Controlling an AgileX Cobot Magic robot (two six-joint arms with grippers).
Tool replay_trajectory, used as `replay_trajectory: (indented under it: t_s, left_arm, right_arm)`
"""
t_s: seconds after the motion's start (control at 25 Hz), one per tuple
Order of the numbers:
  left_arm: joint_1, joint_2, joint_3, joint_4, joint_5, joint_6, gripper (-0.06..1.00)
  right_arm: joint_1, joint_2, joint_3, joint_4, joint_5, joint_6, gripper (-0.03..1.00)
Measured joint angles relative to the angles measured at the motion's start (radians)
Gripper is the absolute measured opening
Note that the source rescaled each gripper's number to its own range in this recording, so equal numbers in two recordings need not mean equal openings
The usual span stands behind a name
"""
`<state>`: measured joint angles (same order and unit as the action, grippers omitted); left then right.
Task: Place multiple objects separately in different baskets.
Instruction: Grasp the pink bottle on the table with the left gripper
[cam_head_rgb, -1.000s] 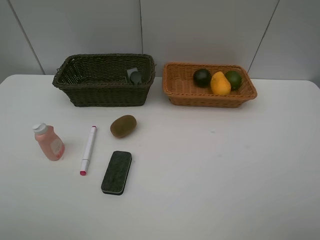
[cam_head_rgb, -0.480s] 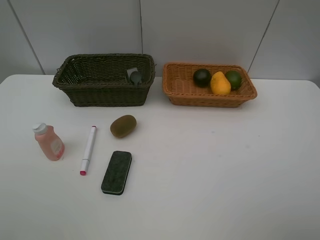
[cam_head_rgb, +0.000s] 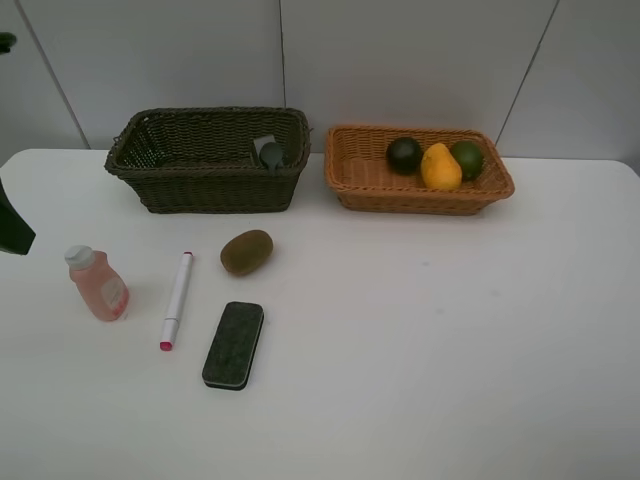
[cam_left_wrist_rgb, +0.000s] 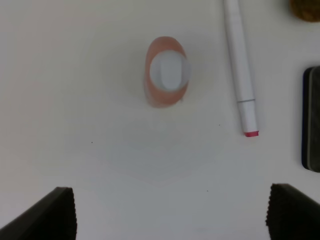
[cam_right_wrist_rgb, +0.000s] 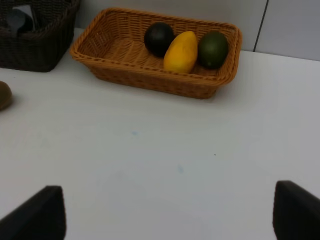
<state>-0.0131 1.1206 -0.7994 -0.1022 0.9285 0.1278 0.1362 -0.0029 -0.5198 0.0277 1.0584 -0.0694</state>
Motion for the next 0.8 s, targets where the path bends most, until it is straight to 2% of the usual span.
replay_trajectory:
  t_s: [0.24, 0.52, 0.8]
  left_arm:
    - [0.000, 0.182, -0.058, 0.000, -0.037, 0.004, 1.00]
    - [0.000, 0.318, -0.059, 0.000, -0.117, 0.023, 1.00]
    - [-0.039, 0.430, -0.060, 0.000, -0.198, 0.024, 1.00]
  right_arm:
    - [0.000, 0.000, 0.000, 0.000, 0.000, 0.000, 1.00]
    - [0.000, 0.000, 0.000, 0.000, 0.000, 0.000, 1.00]
    - [0.000, 0.000, 0.000, 0.000, 0.000, 0.000, 1.00]
